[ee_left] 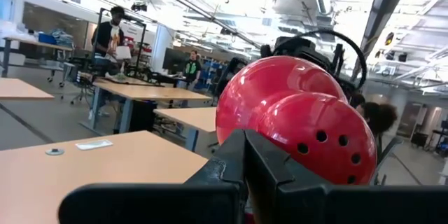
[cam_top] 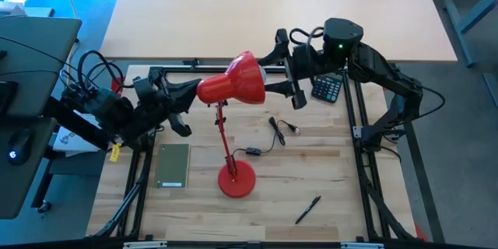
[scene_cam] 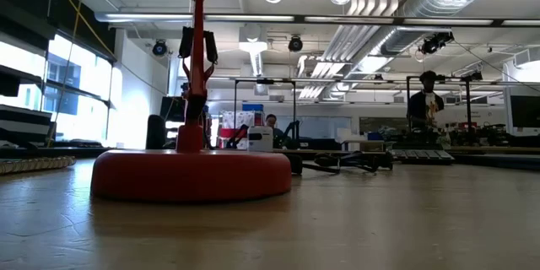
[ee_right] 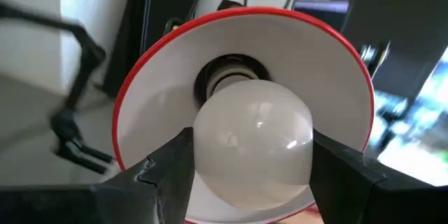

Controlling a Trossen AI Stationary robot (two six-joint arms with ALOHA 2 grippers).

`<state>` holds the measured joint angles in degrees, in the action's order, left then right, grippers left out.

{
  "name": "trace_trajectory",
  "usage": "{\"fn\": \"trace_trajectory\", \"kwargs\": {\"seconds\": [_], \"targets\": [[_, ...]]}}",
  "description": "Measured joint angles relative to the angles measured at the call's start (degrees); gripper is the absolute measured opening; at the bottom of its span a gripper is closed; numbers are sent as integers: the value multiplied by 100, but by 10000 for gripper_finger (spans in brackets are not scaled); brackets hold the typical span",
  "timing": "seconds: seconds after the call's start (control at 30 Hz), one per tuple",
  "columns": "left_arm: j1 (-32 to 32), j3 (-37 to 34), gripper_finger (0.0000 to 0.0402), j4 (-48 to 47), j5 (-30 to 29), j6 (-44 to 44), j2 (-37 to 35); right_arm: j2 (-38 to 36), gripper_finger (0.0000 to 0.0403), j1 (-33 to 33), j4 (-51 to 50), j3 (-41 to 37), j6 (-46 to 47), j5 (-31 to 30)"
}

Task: Screw lightbulb
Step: Insert the white lightbulb into the red lamp

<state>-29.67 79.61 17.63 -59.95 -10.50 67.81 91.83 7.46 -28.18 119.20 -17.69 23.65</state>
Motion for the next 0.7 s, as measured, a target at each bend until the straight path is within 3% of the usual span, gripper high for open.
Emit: {"fn": "trace_trajectory", "kwargs": {"seconds": [0.3,0.5,0.6,0.7], "targets": [[-426,0,0,18,-182,-5,-206,-1,227,0,4,0,-2117,-81],[-1338,4,0,-881,-1114,57,-398,-2,227,-2,-2,0,-2916,-115],[-1748,2,0,-1532,-1634,596,-350,-10,227,-2,-7,0,-3285,-119],[-1960,3,0,-2073,-1751,1486,-220,-13,227,-4,-12,0,-3650,-219]]}}
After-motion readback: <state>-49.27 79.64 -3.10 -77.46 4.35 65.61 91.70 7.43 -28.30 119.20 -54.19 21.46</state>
